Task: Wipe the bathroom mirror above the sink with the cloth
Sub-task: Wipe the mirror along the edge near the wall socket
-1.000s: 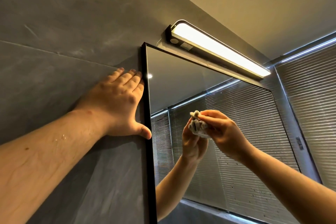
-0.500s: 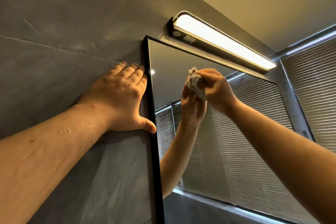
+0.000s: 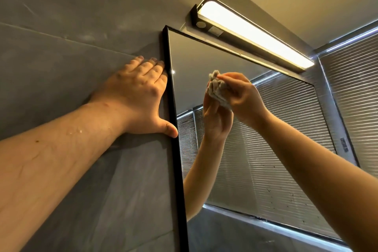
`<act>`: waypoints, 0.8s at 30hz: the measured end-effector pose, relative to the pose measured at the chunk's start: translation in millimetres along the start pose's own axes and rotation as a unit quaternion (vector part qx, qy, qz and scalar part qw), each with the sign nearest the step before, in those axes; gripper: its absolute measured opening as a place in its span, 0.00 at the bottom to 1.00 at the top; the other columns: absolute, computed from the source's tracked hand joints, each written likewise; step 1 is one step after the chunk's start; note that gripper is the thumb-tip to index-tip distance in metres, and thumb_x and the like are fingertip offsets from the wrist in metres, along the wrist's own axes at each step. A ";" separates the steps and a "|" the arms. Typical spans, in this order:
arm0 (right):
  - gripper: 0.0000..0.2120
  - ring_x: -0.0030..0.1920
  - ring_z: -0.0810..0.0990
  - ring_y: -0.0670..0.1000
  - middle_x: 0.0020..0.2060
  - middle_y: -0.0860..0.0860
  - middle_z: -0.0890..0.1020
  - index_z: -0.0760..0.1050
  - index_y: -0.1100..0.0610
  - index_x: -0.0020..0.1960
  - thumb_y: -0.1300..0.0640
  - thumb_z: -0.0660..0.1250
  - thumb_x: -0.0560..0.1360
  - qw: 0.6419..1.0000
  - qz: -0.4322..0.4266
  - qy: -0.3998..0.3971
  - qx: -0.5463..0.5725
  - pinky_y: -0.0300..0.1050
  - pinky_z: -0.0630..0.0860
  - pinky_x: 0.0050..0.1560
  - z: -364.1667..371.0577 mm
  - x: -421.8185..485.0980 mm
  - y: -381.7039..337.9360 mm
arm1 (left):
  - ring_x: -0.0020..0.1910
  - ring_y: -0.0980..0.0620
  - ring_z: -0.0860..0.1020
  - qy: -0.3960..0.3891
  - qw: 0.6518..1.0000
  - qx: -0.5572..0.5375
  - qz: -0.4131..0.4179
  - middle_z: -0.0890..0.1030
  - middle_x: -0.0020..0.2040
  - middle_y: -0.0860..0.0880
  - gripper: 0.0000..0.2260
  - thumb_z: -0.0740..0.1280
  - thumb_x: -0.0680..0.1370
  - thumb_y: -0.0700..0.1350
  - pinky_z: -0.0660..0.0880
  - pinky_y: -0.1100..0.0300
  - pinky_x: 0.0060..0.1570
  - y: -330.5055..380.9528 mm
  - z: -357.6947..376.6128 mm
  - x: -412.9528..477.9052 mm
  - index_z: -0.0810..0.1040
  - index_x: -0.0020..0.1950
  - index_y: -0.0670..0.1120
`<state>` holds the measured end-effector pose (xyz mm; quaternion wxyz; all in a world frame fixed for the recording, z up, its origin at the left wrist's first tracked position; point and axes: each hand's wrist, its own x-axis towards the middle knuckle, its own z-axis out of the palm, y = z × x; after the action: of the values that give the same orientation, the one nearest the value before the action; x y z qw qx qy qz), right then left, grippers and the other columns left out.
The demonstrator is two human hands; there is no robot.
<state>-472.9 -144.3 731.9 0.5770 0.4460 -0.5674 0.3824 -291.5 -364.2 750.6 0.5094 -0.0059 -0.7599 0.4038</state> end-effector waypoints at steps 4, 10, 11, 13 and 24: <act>0.17 0.60 0.78 0.52 0.59 0.55 0.80 0.79 0.61 0.64 0.58 0.69 0.76 0.999 -0.034 -0.005 -0.021 0.50 0.76 0.62 -0.2 -35.6 -5.3 | 0.77 0.44 0.54 0.006 1.000 0.002 0.001 0.58 0.78 0.42 0.66 0.41 0.52 0.85 0.47 0.49 0.76 0.0 0.9 0.2 0.57 0.77 0.40; 0.15 0.59 0.79 0.53 0.58 0.51 0.80 0.81 0.57 0.62 0.56 0.69 0.77 0.998 -0.056 0.022 -0.026 0.52 0.76 0.60 21.0 -83.5 -27.5 | 0.77 0.44 0.57 0.014 1.000 0.003 0.000 0.61 0.77 0.41 0.66 0.41 0.52 0.85 0.48 0.48 0.76 -0.7 2.8 0.6 0.60 0.75 0.39; 0.14 0.58 0.79 0.53 0.57 0.51 0.80 0.81 0.57 0.62 0.56 0.69 0.77 0.998 -0.057 0.030 -0.028 0.53 0.76 0.60 23.6 -82.9 -29.1 | 0.77 0.44 0.57 0.013 1.000 0.004 0.001 0.61 0.77 0.41 0.66 0.41 0.52 0.85 0.48 0.48 0.76 -0.3 2.5 0.6 0.60 0.75 0.39; 0.14 0.58 0.79 0.53 0.57 0.51 0.81 0.81 0.57 0.62 0.56 0.69 0.77 0.997 -0.060 0.038 -0.029 0.55 0.76 0.59 27.4 -74.1 -28.6 | 0.77 0.43 0.57 0.013 1.000 0.009 0.003 0.61 0.76 0.41 0.66 0.41 0.52 0.85 0.49 0.48 0.76 0.2 2.3 0.7 0.60 0.75 0.39; 0.17 0.57 0.79 0.52 0.55 0.49 0.78 0.80 0.58 0.63 0.57 0.68 0.75 0.997 -0.005 0.073 0.010 0.53 0.76 0.61 31.0 16.2 -29.2 | 0.77 0.43 0.57 0.016 1.000 0.012 0.006 0.61 0.76 0.41 0.65 0.42 0.53 0.85 0.49 0.48 0.76 -0.6 0.7 -0.9 0.60 0.75 0.39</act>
<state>-454.0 -183.8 744.4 0.6143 0.4253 -0.5179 0.4167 -291.4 -365.4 750.2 0.5187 -0.0105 -0.7468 0.4161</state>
